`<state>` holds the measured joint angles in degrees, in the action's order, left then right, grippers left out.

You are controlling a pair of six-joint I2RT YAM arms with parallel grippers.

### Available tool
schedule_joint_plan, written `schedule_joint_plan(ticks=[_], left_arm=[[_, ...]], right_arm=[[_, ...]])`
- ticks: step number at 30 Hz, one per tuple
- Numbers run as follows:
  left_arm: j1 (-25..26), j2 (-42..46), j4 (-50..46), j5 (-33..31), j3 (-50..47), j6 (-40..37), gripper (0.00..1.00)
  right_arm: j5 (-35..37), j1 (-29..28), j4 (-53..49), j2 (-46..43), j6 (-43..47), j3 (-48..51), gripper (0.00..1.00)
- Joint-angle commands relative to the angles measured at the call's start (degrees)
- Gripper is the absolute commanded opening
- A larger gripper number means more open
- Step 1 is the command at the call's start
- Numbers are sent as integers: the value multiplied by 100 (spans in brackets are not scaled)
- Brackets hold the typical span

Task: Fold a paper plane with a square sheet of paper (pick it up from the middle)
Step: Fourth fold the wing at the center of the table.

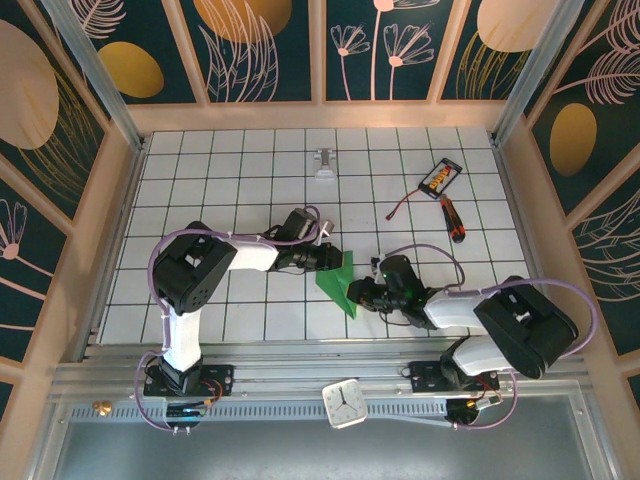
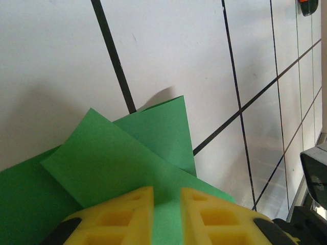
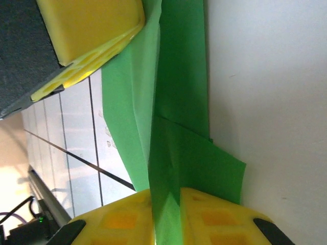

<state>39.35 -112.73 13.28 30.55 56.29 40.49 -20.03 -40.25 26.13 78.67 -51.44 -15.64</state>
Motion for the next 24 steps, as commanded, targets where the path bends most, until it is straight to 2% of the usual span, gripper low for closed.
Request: schedule_joint_plan(ticks=[1, 6, 13, 24], left_arm=[[-86, -131, -616, -489, -202, -179, 22], [-91, -135, -616, -488, -206, -182, 22], [-86, -133, -607, -485, -206, -182, 22], [-86, -127, -633, -495, -200, -186, 22]], right_arm=[[465, -101, -788, -201, 292, -156, 21], [1085, -509, -1452, -303, 371, -430, 21], [1420, -807, -1611, -170, 339, -587, 18], [1036, -709, -906, -98, 372, -512, 7]])
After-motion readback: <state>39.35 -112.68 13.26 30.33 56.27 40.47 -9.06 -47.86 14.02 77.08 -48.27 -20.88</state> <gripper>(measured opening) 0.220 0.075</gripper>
